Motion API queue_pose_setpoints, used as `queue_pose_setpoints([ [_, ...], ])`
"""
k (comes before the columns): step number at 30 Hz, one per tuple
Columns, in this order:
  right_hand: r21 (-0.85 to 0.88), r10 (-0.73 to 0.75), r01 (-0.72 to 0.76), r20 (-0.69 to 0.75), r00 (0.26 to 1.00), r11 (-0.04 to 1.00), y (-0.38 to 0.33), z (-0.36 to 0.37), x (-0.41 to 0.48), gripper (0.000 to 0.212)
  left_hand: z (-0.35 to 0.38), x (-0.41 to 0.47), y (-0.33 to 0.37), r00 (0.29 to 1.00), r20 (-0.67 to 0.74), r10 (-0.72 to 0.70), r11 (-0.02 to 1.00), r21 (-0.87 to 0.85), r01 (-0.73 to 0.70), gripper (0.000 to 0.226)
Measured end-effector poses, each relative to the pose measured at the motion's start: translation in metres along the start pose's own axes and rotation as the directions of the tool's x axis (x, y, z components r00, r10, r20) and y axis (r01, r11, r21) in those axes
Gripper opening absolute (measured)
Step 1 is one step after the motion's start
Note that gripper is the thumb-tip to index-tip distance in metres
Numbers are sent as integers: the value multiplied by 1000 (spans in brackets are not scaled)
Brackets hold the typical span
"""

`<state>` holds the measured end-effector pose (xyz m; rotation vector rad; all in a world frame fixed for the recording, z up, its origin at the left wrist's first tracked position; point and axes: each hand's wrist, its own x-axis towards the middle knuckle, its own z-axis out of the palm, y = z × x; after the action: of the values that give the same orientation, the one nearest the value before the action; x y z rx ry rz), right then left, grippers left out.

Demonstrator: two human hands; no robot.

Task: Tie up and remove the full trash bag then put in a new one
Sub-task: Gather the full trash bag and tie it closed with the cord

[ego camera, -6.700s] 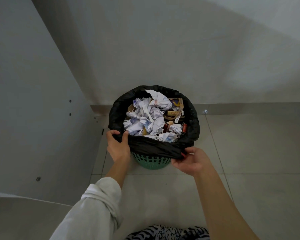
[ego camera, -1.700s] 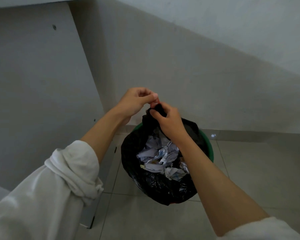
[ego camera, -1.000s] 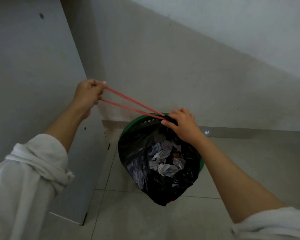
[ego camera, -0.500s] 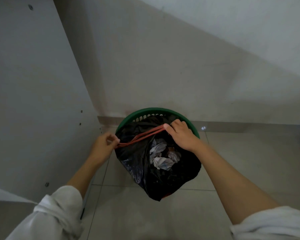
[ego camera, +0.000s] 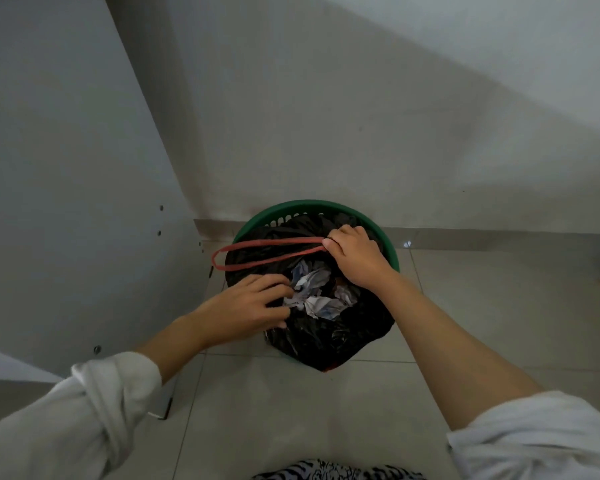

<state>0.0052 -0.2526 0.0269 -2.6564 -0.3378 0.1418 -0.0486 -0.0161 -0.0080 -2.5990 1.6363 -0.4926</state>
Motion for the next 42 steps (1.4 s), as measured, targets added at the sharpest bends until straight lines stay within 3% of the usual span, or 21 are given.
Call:
queue_pose_setpoints([
  [2,98,12,-7,-50,999,995,0,2,-2,21,-6,16,-2,998,-10,-69,998,4,69,14],
  [4,320,45,-18,-75,996,947,-2,0,-4,17,-19,37,-8,944,-54,-327,935,-163,314,20],
  [6,484,51,-19,-54,997,875,-5,-8,-6,7,-28,54,-19,802,29,-596,734,-384,560,22],
  [8,546,25,-37,29,999,837,-8,-18,-10,26,-26,64,-29,664,32,-747,567,-491,662,22],
  [10,522,3,-98,180,984,848,-10,-26,-16,35,-21,70,-39,480,32,-877,365,-606,707,23],
  [13,392,-61,-83,340,938,916,-5,-31,-20,20,-15,74,-53,201,119,-972,50,-736,676,23],
  [15,392,-61,-58,285,957,918,-5,-31,-19,8,-11,70,-61,88,200,-976,-109,-792,600,23],
  [17,382,-33,-37,175,984,923,-7,-28,-17,2,-9,66,-61,23,284,-959,-234,-832,502,23],
  [22,233,-66,7,245,967,972,-19,-12,-11,15,-14,62,-54,26,299,-954,-269,-892,364,21],
  [24,295,-63,10,170,983,955,-25,-7,-9,7,-16,62,-55,30,277,-960,-247,-896,370,17],
  [26,455,-22,-28,103,994,890,-27,-9,-8,10,-17,61,-54,63,170,-983,-117,-863,492,8],
  [28,546,34,-75,86,996,835,-26,-13,-8,13,-20,59,-50,193,-88,-977,198,-709,677,11],
  [29,558,45,-75,67,997,826,-25,-14,-7,14,-21,59,-48,319,-215,-923,383,-586,714,17],
  [31,529,31,-11,-29,999,848,-23,-14,-5,16,-25,64,-40,578,-332,-745,667,-384,638,24],
  [32,493,16,32,-92,996,870,-23,-14,-4,16,-26,69,-35,671,-321,-668,743,-328,583,27],
  [34,435,-1,112,-246,969,894,-24,-13,-3,13,-25,80,-25,745,-218,-630,767,-326,553,31],
  [37,481,67,144,-394,917,865,-22,-17,-3,13,-21,89,-27,694,-146,-705,679,-419,602,24],
  [42,711,180,20,-204,962,702,-21,-26,-7,12,-31,95,-25,607,-122,-785,507,-689,517,11],
])
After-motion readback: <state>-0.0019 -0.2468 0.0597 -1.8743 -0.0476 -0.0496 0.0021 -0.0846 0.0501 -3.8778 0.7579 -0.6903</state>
